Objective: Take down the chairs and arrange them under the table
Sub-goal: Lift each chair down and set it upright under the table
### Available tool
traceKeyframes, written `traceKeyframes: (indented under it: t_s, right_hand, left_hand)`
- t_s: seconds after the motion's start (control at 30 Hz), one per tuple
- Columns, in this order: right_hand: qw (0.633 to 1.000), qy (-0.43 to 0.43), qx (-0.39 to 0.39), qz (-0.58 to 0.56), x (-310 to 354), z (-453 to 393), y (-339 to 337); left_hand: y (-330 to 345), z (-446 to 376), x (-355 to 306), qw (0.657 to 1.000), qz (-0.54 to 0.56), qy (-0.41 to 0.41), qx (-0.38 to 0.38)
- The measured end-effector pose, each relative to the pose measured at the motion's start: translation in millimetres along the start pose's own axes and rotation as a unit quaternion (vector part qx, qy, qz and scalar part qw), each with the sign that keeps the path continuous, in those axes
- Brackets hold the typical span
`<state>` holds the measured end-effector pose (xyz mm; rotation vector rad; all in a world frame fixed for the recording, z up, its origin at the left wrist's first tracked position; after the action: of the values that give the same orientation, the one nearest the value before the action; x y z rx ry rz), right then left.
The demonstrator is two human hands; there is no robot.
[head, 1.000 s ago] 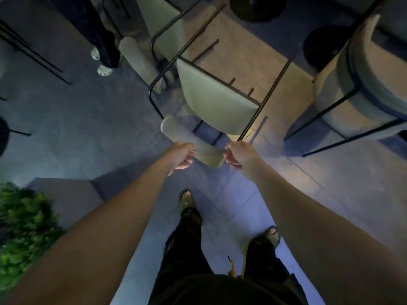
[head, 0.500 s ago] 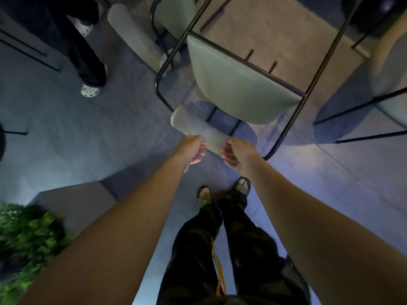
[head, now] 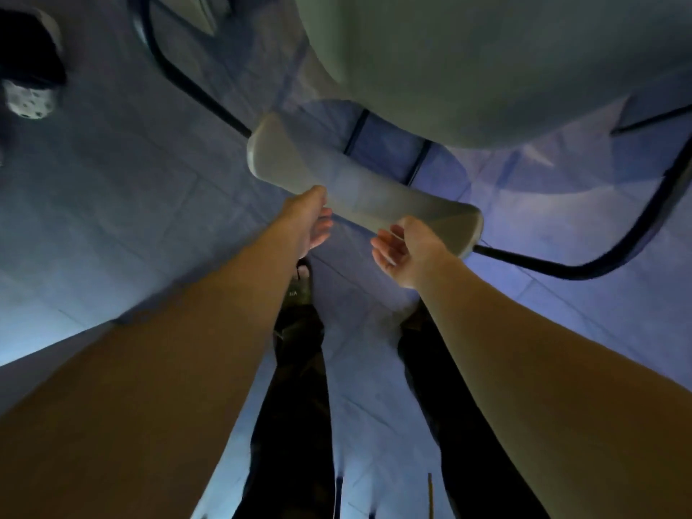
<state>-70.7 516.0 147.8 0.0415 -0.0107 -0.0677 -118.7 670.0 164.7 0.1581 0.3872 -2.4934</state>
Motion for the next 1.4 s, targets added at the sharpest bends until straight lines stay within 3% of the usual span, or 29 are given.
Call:
traceKeyframes:
  t_s: [0.57, 0.73, 0.93, 1.4]
  right_hand:
    - [0.988, 0.041, -0.042, -0.141, -34.9, -220.0, 14.8]
    - [0.969, 0.018, -0.045, -0.242, -32.6, -260.4, 9.7]
    - [0.95, 0.0, -0.033, -0.309, -31.8, -280.2, 12.3]
    - [0.966, -0.001, -0.07, -0.251, -34.7, -242.0, 9.7]
  left_hand:
    - [30.9, -212.8, 41.2, 0.987, 0.137, -0.043, 0.072]
    - [33.0, -251.2, 40.1, 0.98, 0.177, -0.039, 0.087]
    - [45.9, -267.6, 36.7, 0.977, 0.196, -0.043, 0.076]
    - [35.1, -230.3, 34.5, 0.988, 0.14, -0.043, 0.045]
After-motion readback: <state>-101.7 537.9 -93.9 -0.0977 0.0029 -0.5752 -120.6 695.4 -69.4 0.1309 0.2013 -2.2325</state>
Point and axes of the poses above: each hand's wrist, its own z-axis away from the middle knuckle, its own y-axis out of the palm, x = y × z, the point moved 3 cm from there along -z, towards the middle knuckle, and after that the axes turned 3 degrees about -z, right-handed, at the moved point
